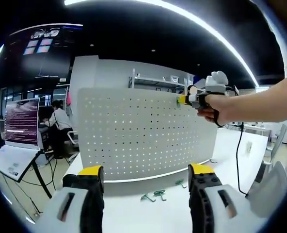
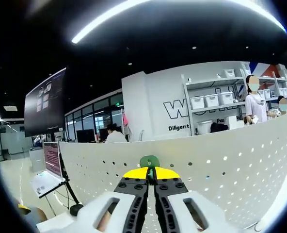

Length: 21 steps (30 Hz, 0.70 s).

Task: Insert the hook assembly into the mounting plate slot until the hook locks in place.

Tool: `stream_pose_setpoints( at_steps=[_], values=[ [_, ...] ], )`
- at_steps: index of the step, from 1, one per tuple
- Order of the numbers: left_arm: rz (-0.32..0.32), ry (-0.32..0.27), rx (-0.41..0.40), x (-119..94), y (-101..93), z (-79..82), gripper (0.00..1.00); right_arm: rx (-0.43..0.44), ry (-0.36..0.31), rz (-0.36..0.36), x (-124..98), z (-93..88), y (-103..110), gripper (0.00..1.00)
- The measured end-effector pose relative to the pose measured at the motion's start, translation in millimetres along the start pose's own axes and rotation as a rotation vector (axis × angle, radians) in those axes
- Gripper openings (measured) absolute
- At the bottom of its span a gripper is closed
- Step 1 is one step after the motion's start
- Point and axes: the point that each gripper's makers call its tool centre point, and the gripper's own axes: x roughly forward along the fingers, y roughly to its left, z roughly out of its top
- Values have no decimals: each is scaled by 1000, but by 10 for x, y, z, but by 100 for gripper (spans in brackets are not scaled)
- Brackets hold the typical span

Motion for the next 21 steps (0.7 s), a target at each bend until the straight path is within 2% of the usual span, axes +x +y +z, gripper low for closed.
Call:
stream_pose_setpoints(
  at_steps=[14,17,21],
  values=[
    [16,15,-2,-22,74,-41,72,27,-4,-40,77,-59,-80,1],
    [18,15,-3,-23,81,-39,72,6,-2,-48,81,-111,-57,1],
    [19,15,0,-33,93,-35,72,30,-30,-77,96,-114,-66,1]
  ],
)
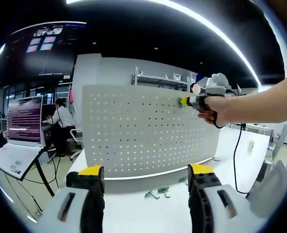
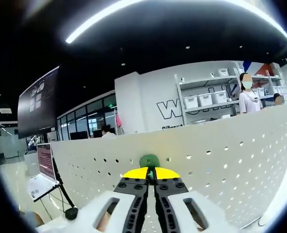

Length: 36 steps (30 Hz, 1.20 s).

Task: Insert the hook assembly into the mounting plate slot until the hook locks in place.

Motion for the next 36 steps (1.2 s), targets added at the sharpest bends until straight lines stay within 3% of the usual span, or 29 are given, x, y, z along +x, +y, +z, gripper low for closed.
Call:
stream_pose_setpoints(
  at_steps=[5,11,15,25,31,36],
  values=[
    [-3,4,3,-18,4,3,71,75,-35,-32,15,13,-4,1],
    [-4,9,-5,-33,19,-2,70,75,-75,-70,3,-13,-2,1],
    [-12,7,-5,-25,-4,-1,70,151,-83,-108,31,-17,-31,2],
    [-17,13,-22,-27,-3,-49,69,95,-76,-128,31,-25,-11,2],
    [-4,17,-33,-51,50,-74,68,109,-73,-121,38,-21,-20,2],
    [-15,0,-56,-50,18,-45,69,123,-38,-83,11,-56,3,11]
  ],
)
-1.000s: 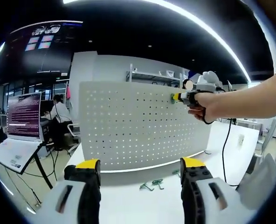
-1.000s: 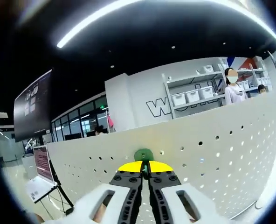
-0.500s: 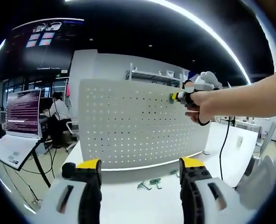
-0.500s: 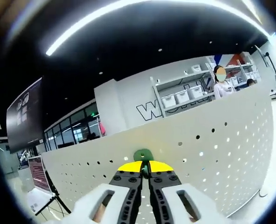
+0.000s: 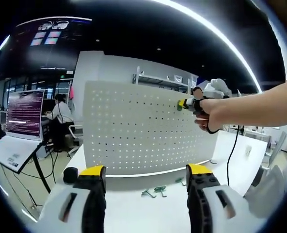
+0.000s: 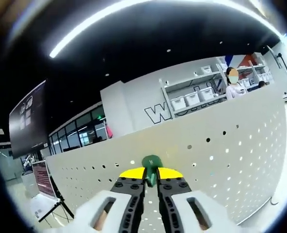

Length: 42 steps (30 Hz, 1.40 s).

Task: Insert the hook assembly into the mounting plate slot until the hook locks in place.

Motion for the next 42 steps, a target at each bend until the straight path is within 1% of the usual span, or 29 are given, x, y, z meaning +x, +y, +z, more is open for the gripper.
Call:
stream_pose_setpoints(
  at_steps=[3,4,5,6,7,8,10,11,12,13,14,15,17,20,21,22,23,25,27,28,30,31,32,33,34,36,38,40,42],
  values=[
    [-9,5,3,11,-18,-16,69,9,8,26,-55,12,-1,19],
    [-11,6,6,14,-26,-16,69,1,23,58,-63,-9,29,22],
    [-13,8,8,17,-31,-17,70,-4,37,62,-78,-30,23,25],
    [-15,9,8,21,-35,-19,70,-17,55,84,-102,-53,42,31],
    [-19,10,8,28,-42,-17,70,-51,59,124,-106,-62,88,36],
    [-21,11,11,33,-47,-15,70,-84,92,138,-140,-106,85,38],
    [-27,8,23,39,-61,4,71,-100,92,231,-182,-83,204,40],
    [-33,7,26,43,-74,14,71,-132,113,255,-219,-95,203,42],
    [-37,6,28,47,-81,16,71,-151,113,275,-241,-83,209,43],
    [-44,9,31,59,-95,10,72,-130,131,332,-279,-104,275,44],
    [-48,13,31,69,-105,2,73,-117,160,333,-299,-141,256,46],
    [-51,15,33,76,-112,-4,73,-119,160,319,-294,-137,224,46],
    [-57,18,36,88,-131,-10,73,-104,171,333,-287,-155,193,48],
    [-73,15,42,100,-180,18,73,-115,175,346,-303,-151,219,49],
    [-78,16,46,103,-192,23,73,-88,190,371,-329,-154,261,49],
    [-84,16,49,105,-204,25,73,-82,201,385,-350,-160,282,49],
    [-92,15,50,109,-218,27,73,-96,211,438,-400,-168,345,49],
    [-122,25,48,126,-261,13,72,-121,231,502,-513,-180,383,48],
    [-139,30,57,144,-281,11,72,-138,216,552,-628,-140,391,51],
    [-144,32,54,152,-283,10,72,-132,231,565,-710,-138,359,54],
    [-153,35,51,169,-284,9,72,-124,263,621,-848,-155,342,59],
    [-155,33,52,173,-283,15,72,-131,257,626,-894,-139,306,59],
    [-159,33,51,182,-283,22,72,-138,287,644,-998,-161,256,59],
    [-165,31,49,189,-291,31,73,-147,295,660,-1068,-159,235,59],
    [-168,30,49,194,-299,38,73,-171,271,653,-1126,-113,160,59],
    [-190,27,47,204,-342,53,73,-170,295,668,-1270,-118,96,59],
    [-199,34,53,218,-364,49,73,-182,283,675,-1365,-90,44,59],
    [-214,40,54,238,-396,38,74,-182,280,659,-1472,-75,-26,60],
    [-220,44,48,251,-415,35,74,-173,284,636,-1532,-91,-159,60]
  ],
)
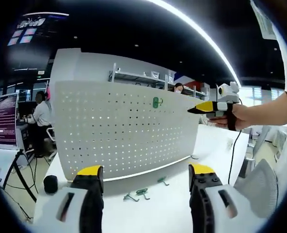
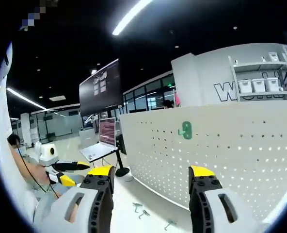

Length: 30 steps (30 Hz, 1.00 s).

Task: Insert the hook assembly into the mounting plate slot until the hook locks in place.

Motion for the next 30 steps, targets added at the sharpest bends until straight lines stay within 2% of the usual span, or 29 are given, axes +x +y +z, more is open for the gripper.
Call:
stream_pose_setpoints(
  at_steps=[11,24,30],
  values=[
    [-35,19,8,44,-115,-9,74,26,11,-60,-417,-292,58,61],
    [-49,26,14,96,-211,-23,74,77,31,-111,-710,-589,64,61],
    [-53,28,14,99,-254,-40,73,70,44,-123,-793,-701,70,61]
  ],
)
